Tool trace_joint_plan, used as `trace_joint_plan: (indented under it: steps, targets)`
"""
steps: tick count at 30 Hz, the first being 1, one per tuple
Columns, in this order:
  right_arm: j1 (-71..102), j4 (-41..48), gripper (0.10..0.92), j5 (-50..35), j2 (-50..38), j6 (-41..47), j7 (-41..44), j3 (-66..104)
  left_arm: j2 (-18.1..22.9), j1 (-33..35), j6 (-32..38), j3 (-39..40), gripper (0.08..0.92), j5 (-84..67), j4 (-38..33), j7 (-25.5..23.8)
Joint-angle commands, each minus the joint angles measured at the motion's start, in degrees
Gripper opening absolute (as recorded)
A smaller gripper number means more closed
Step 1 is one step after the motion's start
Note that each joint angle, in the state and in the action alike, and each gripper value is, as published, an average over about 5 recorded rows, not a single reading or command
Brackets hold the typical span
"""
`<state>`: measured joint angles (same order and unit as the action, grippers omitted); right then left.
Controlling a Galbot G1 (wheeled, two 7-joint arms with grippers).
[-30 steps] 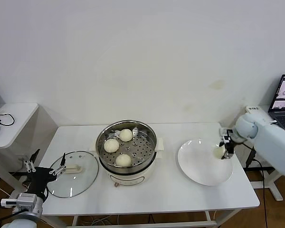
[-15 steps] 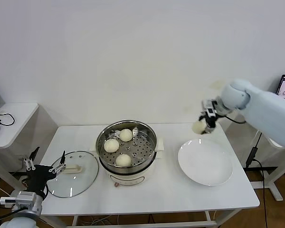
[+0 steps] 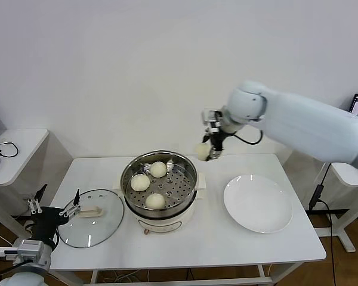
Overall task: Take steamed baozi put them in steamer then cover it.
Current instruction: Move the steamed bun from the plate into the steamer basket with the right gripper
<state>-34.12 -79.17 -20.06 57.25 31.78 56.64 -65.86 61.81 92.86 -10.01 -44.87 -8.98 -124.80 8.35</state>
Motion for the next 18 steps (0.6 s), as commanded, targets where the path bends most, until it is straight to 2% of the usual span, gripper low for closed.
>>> trace_joint_plan:
  steps: [1,9,18]
  targets:
    - [1.4,1.6,0.653,-7.8,12.7,5.3,-4.7,-3.2,0.1,-0.1,-0.1,-0.3,0.823,-0.1,-0.5,0.0]
    - [7.0,5.7,0.653,-5.0,16.7,5.9,-5.3,-3.9,0.3,0.3,0.0,-0.8,0.823,-0.3,-0.8,0.0]
    - [8.9,7.7,0.653,0.8,16.6,5.3,-4.1,-5.1,0.4,0.1,0.0,-0.7,0.823,-0.4,-0.6,0.0]
